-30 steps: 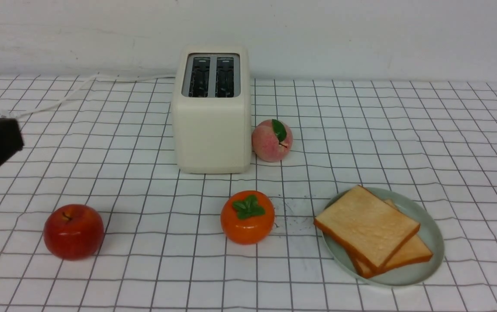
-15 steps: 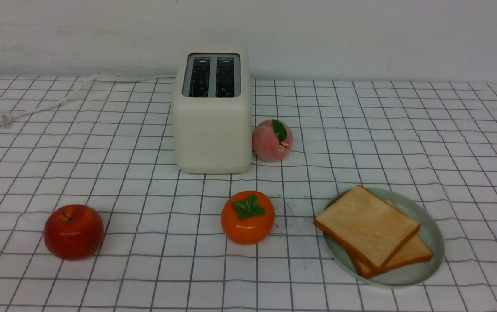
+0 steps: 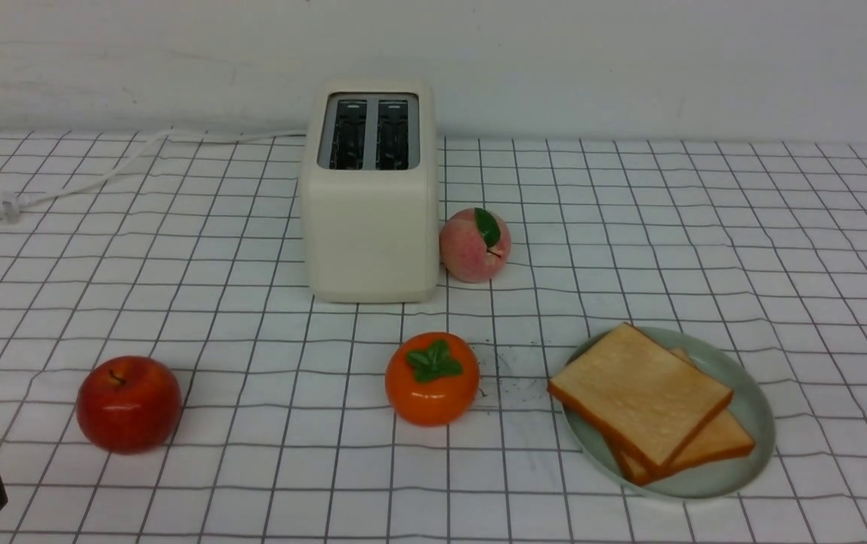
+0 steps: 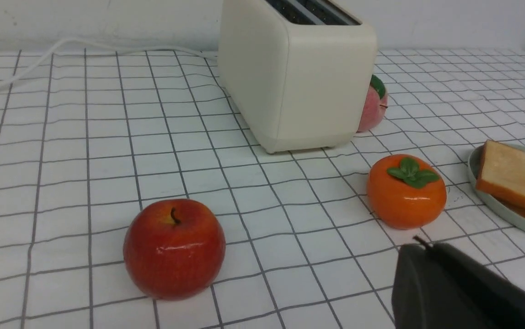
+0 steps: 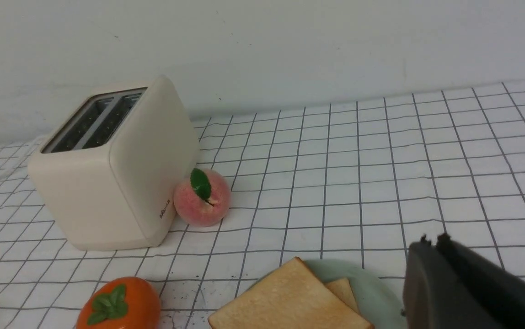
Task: Take toasted bread from bread machine on white checkered table place on plate.
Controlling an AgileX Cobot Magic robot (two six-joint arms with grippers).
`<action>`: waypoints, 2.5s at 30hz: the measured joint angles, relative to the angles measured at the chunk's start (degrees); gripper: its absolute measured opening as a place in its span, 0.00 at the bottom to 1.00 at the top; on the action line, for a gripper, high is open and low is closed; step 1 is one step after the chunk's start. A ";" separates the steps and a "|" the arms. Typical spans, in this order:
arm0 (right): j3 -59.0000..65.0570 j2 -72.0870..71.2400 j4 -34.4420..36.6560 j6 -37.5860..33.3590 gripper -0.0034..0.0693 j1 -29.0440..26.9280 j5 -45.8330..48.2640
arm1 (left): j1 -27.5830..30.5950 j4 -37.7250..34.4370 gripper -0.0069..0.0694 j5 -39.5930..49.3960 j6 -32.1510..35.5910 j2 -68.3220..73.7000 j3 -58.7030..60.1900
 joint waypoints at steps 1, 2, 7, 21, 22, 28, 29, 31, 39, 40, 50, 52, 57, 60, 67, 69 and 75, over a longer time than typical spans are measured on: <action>0.04 0.00 0.00 0.01 0.06 0.00 0.11 | 0.00 0.00 0.07 0.16 0.00 0.00 0.00; 0.04 0.07 0.05 0.01 0.06 0.00 0.25 | 0.00 0.00 0.07 0.20 0.00 0.00 0.00; 0.04 0.06 0.19 -0.17 0.07 0.00 1.73 | 0.00 0.12 0.07 0.61 0.00 0.00 0.00; 18.87 -20.93 -14.23 1.80 0.02 17.27 -17.67 | 0.00 0.16 0.08 0.83 0.00 0.00 0.00; 22.04 -23.63 -14.38 2.49 0.02 17.72 -19.23 | 0.00 0.16 0.08 0.83 0.00 0.00 0.00; 32.41 -33.04 -14.22 3.08 0.02 17.90 -21.60 | 0.00 0.16 0.08 1.04 0.00 0.00 0.00; 33.12 -33.42 -13.79 3.08 0.02 17.90 -21.60 | 0.00 0.16 0.08 0.98 0.00 0.00 0.00; 33.20 -33.55 -13.27 3.08 0.02 17.90 -21.29 | 0.00 0.16 0.09 1.04 0.00 0.00 0.07; 33.20 -33.55 -14.19 4.50 0.02 17.90 -19.66 | 0.00 0.16 0.09 1.20 0.00 0.00 0.07; 33.20 -33.55 -15.09 5.01 0.02 17.90 -19.66 | 0.00 0.16 0.09 1.20 0.00 0.00 0.07; 33.20 -33.55 -54.82 48.56 0.02 17.90 -9.89 | 0.00 0.16 0.10 1.41 0.00 0.00 0.07; 33.11 -33.55 -57.99 52.33 0.02 17.90 -6.51 | 0.00 0.16 0.10 1.48 0.00 0.00 0.07; 32.75 -33.55 -57.86 52.58 0.02 17.90 -4.93 | 0.00 0.16 0.10 1.48 0.00 0.00 0.07; 32.69 -33.55 -56.72 51.07 0.03 17.90 -4.53 | 0.00 0.16 0.11 1.48 0.00 0.00 0.07; 32.65 -33.55 -55.16 50.61 0.03 17.90 -4.43 | 0.00 0.16 0.12 1.48 0.00 0.00 0.07; 32.65 -33.55 -55.07 50.61 0.03 17.90 -4.43 | 0.00 0.16 0.12 1.48 0.00 0.00 0.07; 32.65 -33.55 -55.07 50.61 0.03 17.90 -4.43 | 0.00 0.16 0.12 1.48 0.00 0.00 0.07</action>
